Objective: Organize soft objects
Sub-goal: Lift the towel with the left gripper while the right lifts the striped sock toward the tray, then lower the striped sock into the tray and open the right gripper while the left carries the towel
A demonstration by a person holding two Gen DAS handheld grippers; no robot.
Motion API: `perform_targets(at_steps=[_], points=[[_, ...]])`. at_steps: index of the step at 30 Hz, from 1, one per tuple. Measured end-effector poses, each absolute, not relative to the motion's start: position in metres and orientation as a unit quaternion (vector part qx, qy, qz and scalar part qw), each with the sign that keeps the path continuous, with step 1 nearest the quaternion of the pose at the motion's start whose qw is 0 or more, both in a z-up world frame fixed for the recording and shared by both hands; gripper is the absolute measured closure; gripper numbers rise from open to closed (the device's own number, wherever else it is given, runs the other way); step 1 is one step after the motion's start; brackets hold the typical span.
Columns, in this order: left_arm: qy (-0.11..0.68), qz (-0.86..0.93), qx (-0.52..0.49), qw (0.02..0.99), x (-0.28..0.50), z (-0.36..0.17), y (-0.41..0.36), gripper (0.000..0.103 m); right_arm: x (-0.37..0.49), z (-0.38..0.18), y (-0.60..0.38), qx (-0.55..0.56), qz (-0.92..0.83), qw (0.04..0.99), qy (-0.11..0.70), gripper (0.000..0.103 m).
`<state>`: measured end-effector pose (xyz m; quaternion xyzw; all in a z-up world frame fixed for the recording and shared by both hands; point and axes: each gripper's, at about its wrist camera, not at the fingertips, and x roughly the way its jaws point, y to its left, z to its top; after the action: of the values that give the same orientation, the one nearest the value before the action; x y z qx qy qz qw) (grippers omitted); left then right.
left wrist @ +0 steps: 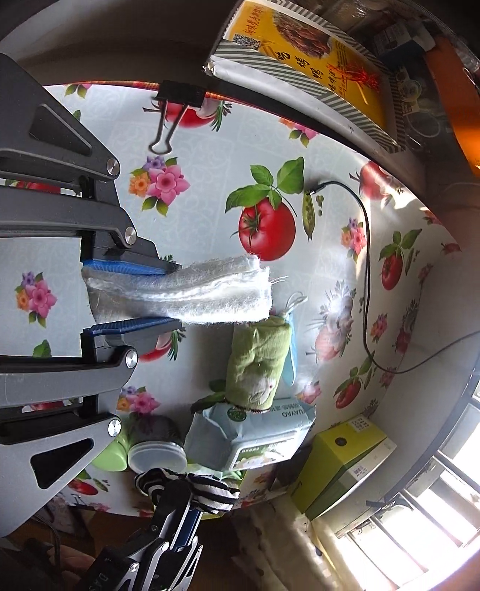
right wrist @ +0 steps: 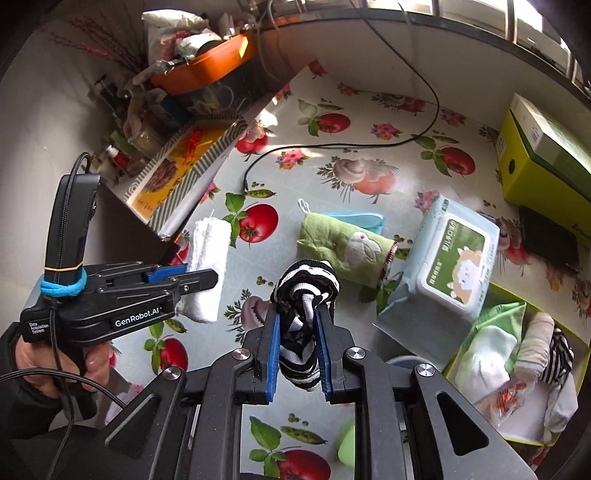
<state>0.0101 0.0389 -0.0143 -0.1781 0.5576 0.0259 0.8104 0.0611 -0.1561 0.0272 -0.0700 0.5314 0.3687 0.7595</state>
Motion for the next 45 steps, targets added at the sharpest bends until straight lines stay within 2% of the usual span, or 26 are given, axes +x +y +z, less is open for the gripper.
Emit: perform_targets(at_steps=[45], points=[[0.560,-0.131,-0.044,0.817,0.055,0.039,-0.151,0.081,0.049,0.041,-0.407,0.101,0.191,0.836,0.504,0.086]])
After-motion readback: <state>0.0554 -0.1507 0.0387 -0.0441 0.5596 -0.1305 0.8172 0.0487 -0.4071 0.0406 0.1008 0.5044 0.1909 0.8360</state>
